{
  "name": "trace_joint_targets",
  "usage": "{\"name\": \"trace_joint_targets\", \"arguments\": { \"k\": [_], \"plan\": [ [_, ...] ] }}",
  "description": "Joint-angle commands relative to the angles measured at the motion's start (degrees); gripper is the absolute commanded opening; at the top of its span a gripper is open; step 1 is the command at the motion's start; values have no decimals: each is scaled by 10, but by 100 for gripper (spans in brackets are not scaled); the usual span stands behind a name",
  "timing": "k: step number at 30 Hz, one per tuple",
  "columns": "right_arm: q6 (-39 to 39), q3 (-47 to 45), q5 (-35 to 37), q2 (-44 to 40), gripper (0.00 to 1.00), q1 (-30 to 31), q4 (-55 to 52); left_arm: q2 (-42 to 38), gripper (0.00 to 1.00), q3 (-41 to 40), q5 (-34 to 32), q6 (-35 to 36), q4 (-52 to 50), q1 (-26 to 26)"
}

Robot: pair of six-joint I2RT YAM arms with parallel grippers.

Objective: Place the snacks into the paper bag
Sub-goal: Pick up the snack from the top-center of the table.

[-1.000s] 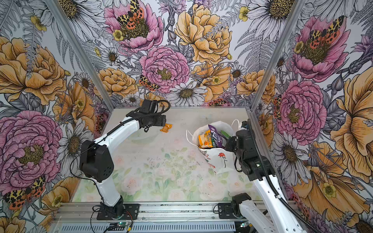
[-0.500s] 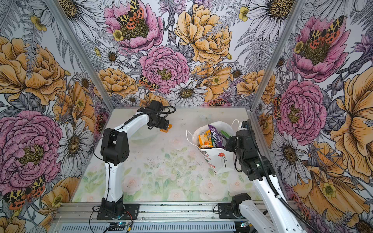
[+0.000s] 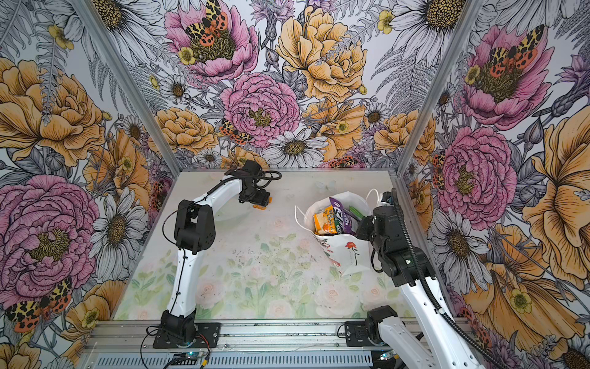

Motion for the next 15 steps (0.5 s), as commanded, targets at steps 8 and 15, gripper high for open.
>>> {"name": "trace_joint_targets", "arguments": {
  "k": [8,15],
  "plan": [
    [4,-2,2,-1,0,-2,32,43,66,43,5,-11,-16,-3],
    [3,-2,1,-2,0,-3,32,49,47,44,-8,-19,-16,-5]
  ]
}}
